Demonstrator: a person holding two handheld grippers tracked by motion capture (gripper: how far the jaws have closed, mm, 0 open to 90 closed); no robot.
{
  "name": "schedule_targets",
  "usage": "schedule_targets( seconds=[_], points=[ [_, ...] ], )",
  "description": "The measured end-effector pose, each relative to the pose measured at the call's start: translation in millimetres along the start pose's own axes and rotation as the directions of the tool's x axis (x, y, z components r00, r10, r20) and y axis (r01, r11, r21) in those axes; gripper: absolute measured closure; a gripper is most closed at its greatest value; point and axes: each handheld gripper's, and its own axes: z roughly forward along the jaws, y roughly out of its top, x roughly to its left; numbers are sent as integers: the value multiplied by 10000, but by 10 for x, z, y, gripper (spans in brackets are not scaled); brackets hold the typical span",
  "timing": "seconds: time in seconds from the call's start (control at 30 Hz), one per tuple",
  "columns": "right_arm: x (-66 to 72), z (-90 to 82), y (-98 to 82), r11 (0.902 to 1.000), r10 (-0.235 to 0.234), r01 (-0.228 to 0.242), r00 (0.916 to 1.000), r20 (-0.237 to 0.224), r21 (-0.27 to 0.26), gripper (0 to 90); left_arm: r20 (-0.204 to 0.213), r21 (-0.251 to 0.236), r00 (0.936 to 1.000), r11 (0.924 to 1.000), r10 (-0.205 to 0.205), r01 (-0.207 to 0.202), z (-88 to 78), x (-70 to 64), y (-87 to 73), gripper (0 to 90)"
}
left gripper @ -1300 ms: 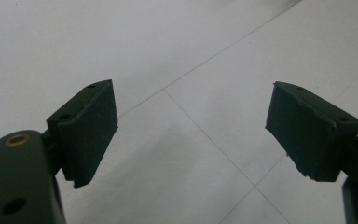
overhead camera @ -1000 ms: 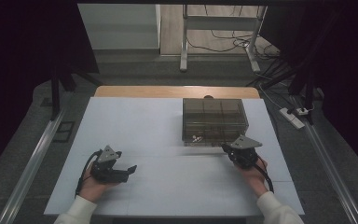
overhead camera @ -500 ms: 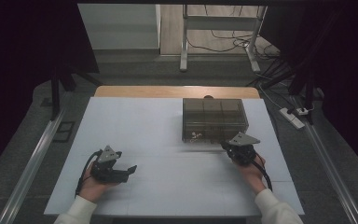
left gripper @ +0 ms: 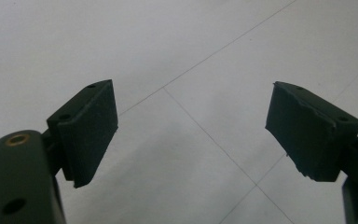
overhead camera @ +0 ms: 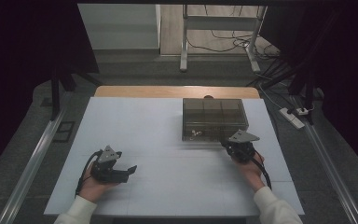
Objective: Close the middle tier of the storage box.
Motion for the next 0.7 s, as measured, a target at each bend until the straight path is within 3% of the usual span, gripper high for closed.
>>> schedule_targets(
  seconds=[0.7],
  points=[
    [-72,96,56,9995,311,-311,9995,50,-81,893,7,18,10000,10000,46,-46,6,-2,0,166]
  ],
)
